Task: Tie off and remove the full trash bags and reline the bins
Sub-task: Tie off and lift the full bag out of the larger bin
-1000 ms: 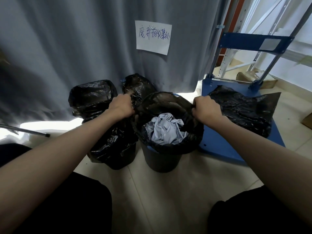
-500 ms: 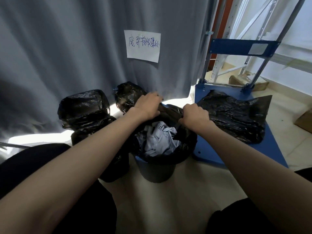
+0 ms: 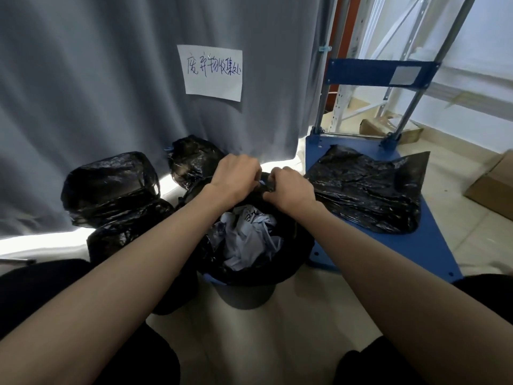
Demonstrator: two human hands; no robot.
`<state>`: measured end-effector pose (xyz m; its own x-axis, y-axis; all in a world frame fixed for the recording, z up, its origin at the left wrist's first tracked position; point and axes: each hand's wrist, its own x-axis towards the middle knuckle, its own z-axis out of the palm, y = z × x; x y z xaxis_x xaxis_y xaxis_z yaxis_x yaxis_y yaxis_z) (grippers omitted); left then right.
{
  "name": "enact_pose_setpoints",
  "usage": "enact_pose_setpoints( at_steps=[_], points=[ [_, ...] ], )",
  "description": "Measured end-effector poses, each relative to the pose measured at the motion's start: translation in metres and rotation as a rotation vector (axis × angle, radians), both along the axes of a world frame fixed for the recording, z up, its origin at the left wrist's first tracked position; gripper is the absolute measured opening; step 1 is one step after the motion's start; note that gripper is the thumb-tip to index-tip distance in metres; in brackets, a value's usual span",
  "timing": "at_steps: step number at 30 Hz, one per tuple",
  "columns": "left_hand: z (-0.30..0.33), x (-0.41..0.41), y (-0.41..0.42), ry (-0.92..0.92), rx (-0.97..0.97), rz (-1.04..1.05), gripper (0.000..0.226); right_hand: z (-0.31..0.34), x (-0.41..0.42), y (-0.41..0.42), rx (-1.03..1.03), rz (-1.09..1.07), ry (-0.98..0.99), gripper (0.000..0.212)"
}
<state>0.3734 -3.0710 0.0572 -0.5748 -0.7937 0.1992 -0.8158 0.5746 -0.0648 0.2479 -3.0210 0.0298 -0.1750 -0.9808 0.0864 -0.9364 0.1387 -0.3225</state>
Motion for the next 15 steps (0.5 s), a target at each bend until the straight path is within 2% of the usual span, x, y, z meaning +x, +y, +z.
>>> enact_pose_setpoints(
  at_steps=[5, 15],
  points=[
    [-0.001, 0.015, 0.0, 0.088, 0.003, 0.003, 0.013, -0.001, 0.017, -0.011, -0.056, -0.039, -0.059, 0.014],
    [0.01, 0.034, 0.001, 0.353, 0.056, 0.055, 0.015, -0.001, 0.014, -0.008, -0.069, -0.043, -0.097, 0.01]
  ],
)
